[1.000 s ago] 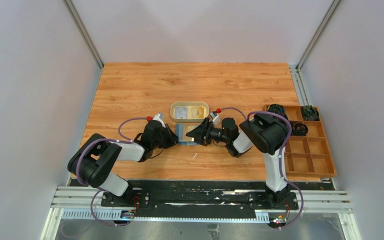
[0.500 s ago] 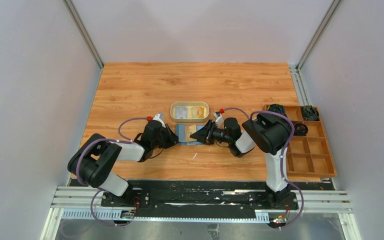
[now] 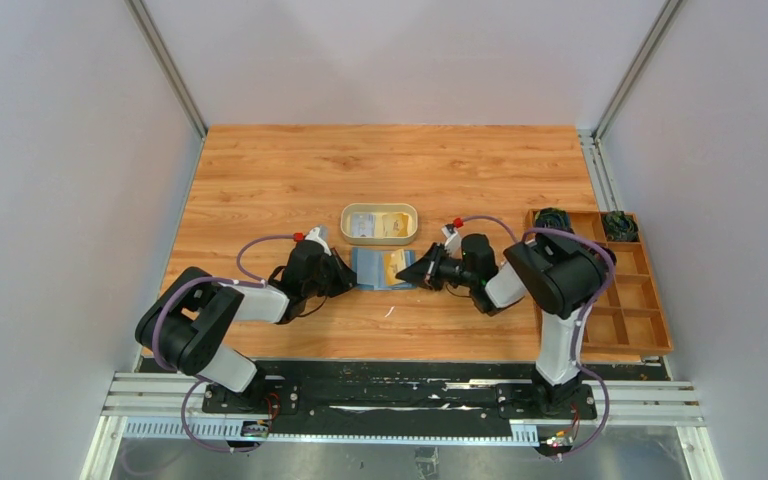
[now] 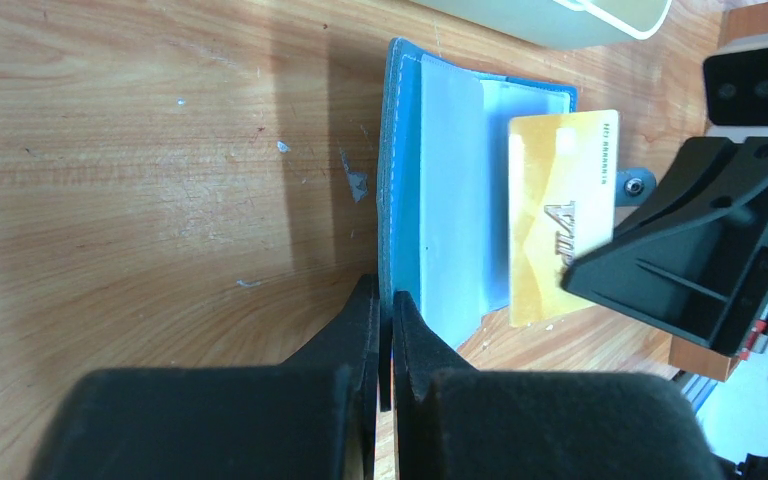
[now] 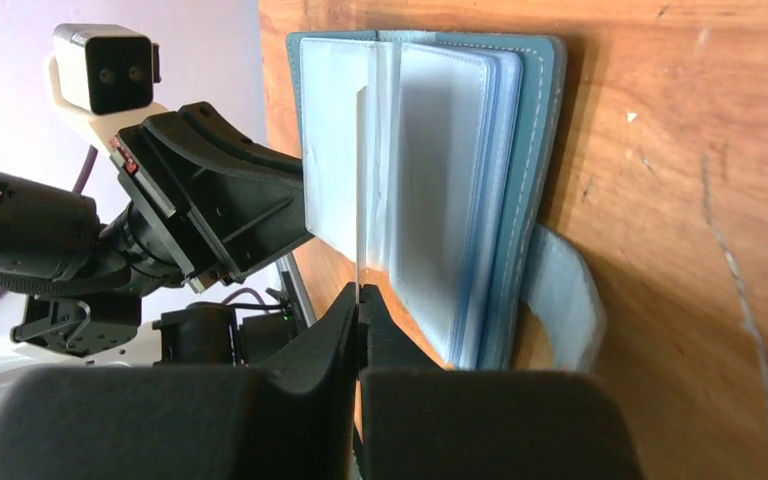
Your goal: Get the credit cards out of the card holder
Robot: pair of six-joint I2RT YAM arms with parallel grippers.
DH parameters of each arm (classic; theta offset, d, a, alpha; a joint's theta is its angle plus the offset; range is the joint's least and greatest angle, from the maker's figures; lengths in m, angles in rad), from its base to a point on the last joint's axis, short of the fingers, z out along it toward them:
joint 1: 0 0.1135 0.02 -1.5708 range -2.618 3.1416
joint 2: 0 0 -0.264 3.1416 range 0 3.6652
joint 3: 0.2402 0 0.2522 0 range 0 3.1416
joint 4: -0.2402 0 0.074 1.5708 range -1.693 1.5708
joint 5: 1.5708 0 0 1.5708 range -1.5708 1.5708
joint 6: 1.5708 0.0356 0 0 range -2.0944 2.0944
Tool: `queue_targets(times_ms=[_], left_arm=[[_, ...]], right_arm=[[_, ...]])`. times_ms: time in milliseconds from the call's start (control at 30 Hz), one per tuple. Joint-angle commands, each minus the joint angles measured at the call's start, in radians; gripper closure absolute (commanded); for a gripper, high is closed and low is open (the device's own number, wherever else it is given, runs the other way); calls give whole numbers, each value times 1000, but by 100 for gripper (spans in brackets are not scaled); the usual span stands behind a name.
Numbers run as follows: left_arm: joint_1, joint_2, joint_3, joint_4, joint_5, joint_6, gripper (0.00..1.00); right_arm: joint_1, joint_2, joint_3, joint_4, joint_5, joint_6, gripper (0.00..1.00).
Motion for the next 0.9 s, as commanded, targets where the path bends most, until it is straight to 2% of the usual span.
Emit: queue_targets(times_ms=[0,167,267,400,600,867], left_arm=[[-12,104,-78,-340,-103,79,100],[-12,118,-78,-329,-99,78,100],[-13,124,-76,-324,-98,77,100],[-13,128,-69,-322,-94,79,100],[-14,100,-80,-323,-97,74,100],[-14,63,-104,-320,-96,68,100]], right_arm=[[-39,-119,-40,-140,-29,-107,100],[-40,-359,49,-569,6,-297,100],[-40,-490,197,-959,120,-463,100],[-43,-453,430,-1256,219,-574,100],[-43,-250,694,-1401,250,-574,100],[-40,-72,788,-1383,252,-480,100]])
